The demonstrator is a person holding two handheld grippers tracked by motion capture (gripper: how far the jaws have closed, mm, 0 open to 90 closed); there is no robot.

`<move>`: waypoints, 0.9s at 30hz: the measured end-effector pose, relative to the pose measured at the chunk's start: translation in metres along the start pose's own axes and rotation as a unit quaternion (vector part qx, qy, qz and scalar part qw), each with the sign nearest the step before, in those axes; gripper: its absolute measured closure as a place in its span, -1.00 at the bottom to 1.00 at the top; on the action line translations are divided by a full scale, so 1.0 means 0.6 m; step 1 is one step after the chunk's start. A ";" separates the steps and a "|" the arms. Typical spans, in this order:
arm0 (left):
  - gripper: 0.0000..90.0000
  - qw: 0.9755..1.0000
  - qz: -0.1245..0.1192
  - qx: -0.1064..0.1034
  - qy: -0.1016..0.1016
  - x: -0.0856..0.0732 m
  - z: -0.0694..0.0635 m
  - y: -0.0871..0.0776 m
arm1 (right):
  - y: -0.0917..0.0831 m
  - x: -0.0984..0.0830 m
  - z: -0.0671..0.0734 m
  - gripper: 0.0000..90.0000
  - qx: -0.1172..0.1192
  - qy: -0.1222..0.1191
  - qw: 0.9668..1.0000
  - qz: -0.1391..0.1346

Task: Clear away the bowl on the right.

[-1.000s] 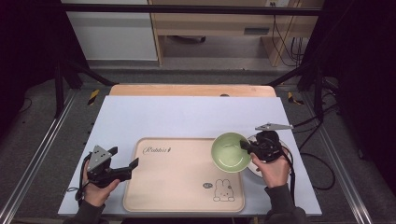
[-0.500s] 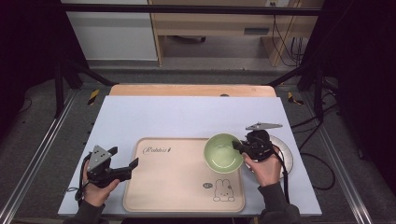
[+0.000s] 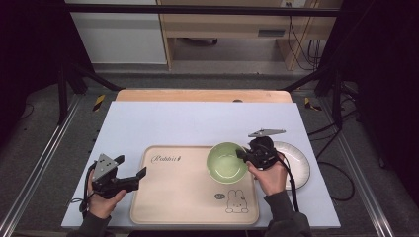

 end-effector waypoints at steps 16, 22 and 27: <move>-0.77 1.000 0.001 -0.001 0.000 -0.001 0.000 0.001 | 0.043 0.004 0.030 0.83 0.014 -0.011 1.000 0.011; -0.77 1.000 0.000 -0.001 0.000 0.000 0.000 0.000 | 0.059 0.007 0.043 0.83 0.018 -0.014 1.000 0.013; -0.77 1.000 -0.001 0.000 0.000 0.000 0.001 -0.001 | 0.074 0.008 0.051 0.83 0.024 -0.014 0.999 0.016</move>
Point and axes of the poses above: each handheld gripper's, and its own axes: y roughly forward along the jaws, x roughly out of its top, z roughly to its left, the point moved 7 cm from there along y, roughly forward along the jaws, and after that the axes turned 1 degree about y, right-handed, at the moved point
